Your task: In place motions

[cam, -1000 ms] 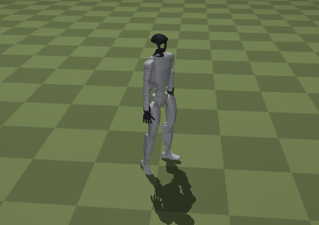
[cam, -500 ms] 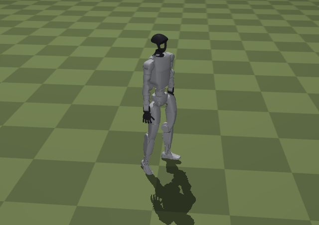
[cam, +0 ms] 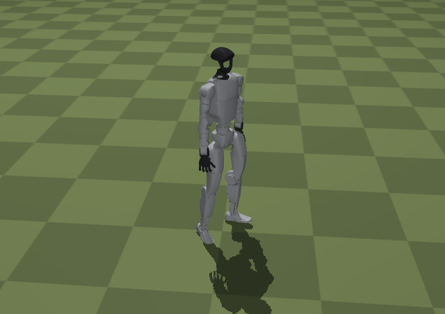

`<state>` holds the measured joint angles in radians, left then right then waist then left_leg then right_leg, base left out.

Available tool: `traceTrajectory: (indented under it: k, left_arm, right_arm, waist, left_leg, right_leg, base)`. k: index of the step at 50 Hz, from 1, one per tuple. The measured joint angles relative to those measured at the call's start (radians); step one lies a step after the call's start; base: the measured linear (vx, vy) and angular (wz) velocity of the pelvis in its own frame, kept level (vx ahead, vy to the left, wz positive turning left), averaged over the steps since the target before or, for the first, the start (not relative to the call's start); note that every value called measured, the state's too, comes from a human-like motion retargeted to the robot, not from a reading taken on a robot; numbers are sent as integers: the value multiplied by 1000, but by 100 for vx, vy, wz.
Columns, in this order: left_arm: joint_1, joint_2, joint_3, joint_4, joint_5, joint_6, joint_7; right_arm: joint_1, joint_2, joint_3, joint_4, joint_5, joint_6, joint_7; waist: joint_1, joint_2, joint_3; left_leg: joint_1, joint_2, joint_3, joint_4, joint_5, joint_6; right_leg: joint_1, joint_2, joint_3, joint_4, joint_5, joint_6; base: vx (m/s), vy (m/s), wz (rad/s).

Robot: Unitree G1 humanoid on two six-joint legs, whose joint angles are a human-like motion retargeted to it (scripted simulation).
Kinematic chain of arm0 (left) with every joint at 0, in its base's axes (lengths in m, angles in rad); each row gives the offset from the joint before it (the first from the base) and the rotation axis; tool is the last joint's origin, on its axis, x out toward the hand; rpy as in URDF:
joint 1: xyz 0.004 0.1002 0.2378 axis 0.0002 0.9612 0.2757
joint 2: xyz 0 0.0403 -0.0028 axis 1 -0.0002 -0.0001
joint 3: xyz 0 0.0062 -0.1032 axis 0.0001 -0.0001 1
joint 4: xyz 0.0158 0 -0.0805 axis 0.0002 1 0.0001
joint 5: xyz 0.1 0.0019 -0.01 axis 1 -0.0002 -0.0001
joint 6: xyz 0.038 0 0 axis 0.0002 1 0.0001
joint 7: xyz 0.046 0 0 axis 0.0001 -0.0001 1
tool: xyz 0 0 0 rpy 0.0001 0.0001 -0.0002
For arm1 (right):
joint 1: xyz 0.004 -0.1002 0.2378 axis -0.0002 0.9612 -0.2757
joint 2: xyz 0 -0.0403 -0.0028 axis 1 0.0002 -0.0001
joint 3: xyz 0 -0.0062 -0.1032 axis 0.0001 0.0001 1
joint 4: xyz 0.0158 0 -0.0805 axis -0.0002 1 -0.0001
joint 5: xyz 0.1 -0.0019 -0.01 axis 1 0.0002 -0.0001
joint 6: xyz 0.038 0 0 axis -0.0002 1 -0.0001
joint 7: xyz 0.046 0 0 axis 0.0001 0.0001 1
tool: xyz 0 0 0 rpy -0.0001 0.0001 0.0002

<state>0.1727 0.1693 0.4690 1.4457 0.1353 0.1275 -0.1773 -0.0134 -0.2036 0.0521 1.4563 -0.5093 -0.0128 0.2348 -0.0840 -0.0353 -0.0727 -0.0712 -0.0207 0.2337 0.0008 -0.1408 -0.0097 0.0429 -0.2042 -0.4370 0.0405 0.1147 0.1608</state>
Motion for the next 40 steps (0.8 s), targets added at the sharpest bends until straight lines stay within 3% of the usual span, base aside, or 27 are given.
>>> traceTrajectory:
  k: [40]
  left_arm:
    - [-52,31,-26,-14,-11,-2,10]
  right_arm:
    - [-2,-39,-23,-2,-11,4,-6]
  waist:
    - [-76,9,26]
  left_leg:
    - [-13,35,103,-20,-9,-13]
  right_leg:
    - [-124,18,134,16,36,-5]
  base:
    - [-4,-3,-14]
